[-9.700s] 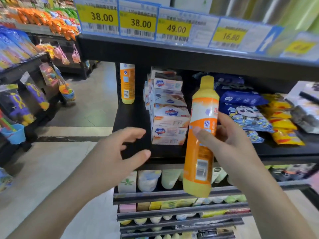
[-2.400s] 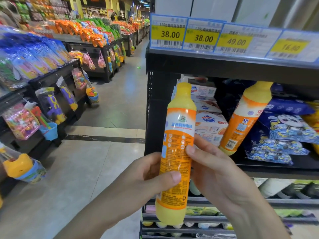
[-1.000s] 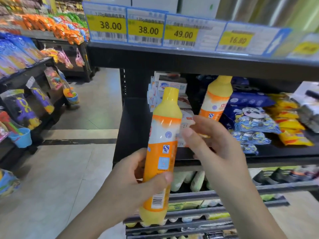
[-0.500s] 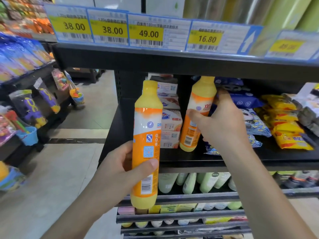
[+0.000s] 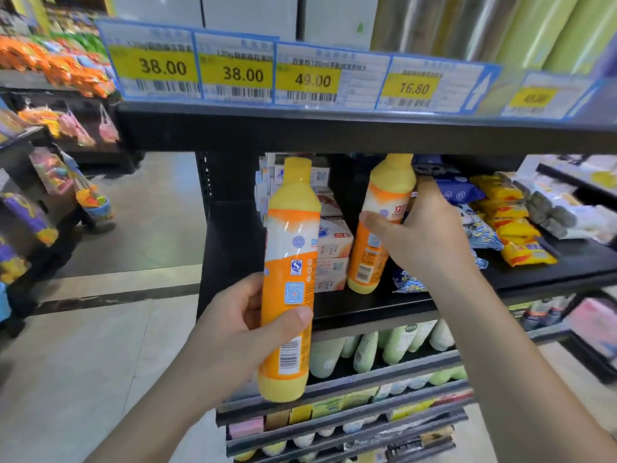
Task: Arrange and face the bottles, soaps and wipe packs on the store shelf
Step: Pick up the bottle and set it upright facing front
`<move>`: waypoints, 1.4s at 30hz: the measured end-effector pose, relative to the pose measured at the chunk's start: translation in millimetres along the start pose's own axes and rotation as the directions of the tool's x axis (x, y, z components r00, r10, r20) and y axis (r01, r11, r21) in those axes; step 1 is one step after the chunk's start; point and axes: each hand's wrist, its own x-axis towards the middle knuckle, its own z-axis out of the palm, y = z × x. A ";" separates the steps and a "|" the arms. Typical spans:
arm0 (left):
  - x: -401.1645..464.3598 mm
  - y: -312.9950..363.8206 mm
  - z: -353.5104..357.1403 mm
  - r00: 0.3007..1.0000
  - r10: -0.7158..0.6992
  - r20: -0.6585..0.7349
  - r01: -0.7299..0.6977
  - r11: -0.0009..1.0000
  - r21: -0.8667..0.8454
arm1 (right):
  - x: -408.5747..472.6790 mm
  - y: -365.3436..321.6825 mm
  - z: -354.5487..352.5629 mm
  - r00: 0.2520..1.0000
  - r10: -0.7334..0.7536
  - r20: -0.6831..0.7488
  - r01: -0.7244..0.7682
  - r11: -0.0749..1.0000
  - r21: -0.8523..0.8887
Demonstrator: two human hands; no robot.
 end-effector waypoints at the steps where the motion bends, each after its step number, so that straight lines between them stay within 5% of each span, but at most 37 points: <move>1: 1.2 -0.5 -3.5 1.000 0.002 0.015 -0.001 1.000 -0.003 | -2.0 -1.5 -0.2 1.000 0.010 -0.006 -0.010 1.000 -0.002; 8: 8.0 6.7 -34.8 0.998 0.022 0.059 -0.021 1.000 -0.016 | -36.8 -11.8 -11.2 0.998 0.060 -0.032 -0.057 0.995 0.076; 15: 44.7 14.4 -80.0 1.000 0.010 0.004 -0.010 1.000 0.028 | -63.1 -45.0 8.3 0.978 0.044 0.204 -0.090 0.970 0.224; 24: 119.4 17.4 -117.8 0.996 0.078 -0.033 -0.075 0.994 0.073 | -47.5 -105.9 74.2 0.966 -0.031 0.258 -0.069 0.928 0.366; 42: 232.1 2.2 -141.9 0.981 0.133 -0.138 -0.099 0.969 0.227 | 17.6 -140.5 149.3 0.946 -0.070 0.316 0.029 0.991 0.133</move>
